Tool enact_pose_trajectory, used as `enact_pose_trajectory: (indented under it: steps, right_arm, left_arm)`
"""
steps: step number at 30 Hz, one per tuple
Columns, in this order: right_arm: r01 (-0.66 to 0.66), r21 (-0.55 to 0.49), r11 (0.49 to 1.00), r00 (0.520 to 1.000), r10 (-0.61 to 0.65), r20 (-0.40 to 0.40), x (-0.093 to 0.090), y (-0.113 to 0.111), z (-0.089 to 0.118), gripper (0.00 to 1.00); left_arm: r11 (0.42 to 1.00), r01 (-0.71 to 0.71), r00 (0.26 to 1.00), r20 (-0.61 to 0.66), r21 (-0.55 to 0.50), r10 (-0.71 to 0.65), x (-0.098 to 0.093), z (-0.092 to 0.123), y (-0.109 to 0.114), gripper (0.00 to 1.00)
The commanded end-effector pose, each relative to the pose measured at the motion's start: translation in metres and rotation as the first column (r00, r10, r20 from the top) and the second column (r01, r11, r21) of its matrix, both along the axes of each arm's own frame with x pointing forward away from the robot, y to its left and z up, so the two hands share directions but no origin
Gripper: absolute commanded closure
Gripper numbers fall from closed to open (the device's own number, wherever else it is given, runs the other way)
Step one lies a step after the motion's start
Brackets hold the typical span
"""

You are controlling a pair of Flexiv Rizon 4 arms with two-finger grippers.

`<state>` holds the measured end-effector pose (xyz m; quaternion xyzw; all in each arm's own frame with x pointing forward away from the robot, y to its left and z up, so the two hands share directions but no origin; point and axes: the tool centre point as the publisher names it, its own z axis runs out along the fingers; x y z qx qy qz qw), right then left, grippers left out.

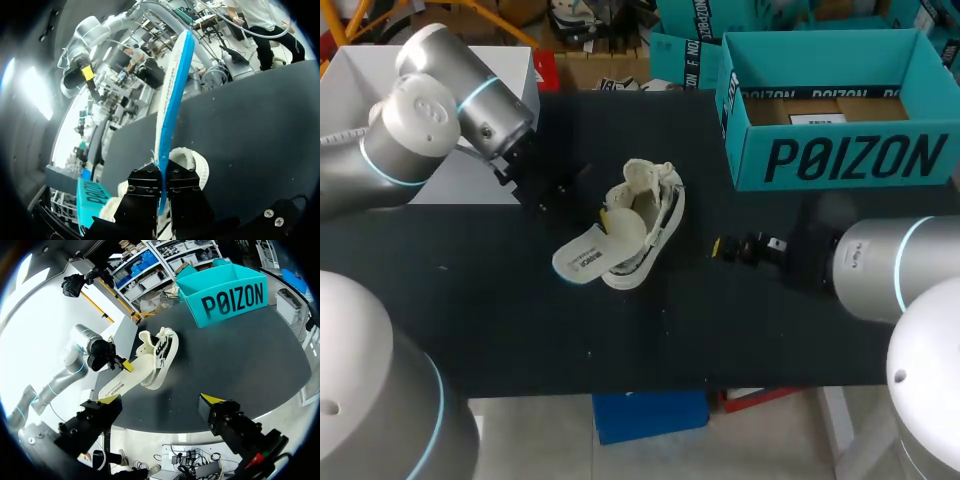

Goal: Take the shoe out of the shoebox, open the shoe tongue, remove and reinsert the insole, then place the shoe into the shoebox

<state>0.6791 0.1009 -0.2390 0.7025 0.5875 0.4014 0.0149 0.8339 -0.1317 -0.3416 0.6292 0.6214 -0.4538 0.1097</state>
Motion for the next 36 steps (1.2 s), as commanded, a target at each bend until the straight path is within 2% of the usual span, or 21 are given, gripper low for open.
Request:
enact_pose_trajectory:
  steps: [1,15,28,36]
  right_arm:
    - [0.009,-0.002,1.0,1.0,-0.009,0.008,-0.002,0.003,-0.001,0.0]
    - [0.009,-0.002,1.0,1.0,-0.009,0.008,-0.002,0.003,-0.001,0.0]
    - [0.009,-0.002,1.0,1.0,-0.009,0.008,-0.002,0.003,-0.001,0.0]
    - [0.009,-0.002,1.0,1.0,-0.009,0.008,-0.002,0.003,-0.001,0.0]
  left_arm:
    - [1.0,-0.004,1.0,-0.007,-0.005,0.004,0.004,-0.008,-0.009,1.0]
    - [1.0,-0.004,1.0,-0.004,0.003,0.004,0.018,-0.016,-0.025,1.0]
    - [0.999,-0.039,0.999,0.008,0.029,0.039,0.027,-0.024,-0.019,1.0]
    - [0.998,-0.045,0.998,0.035,0.038,0.043,0.038,-0.024,-0.031,1.0]
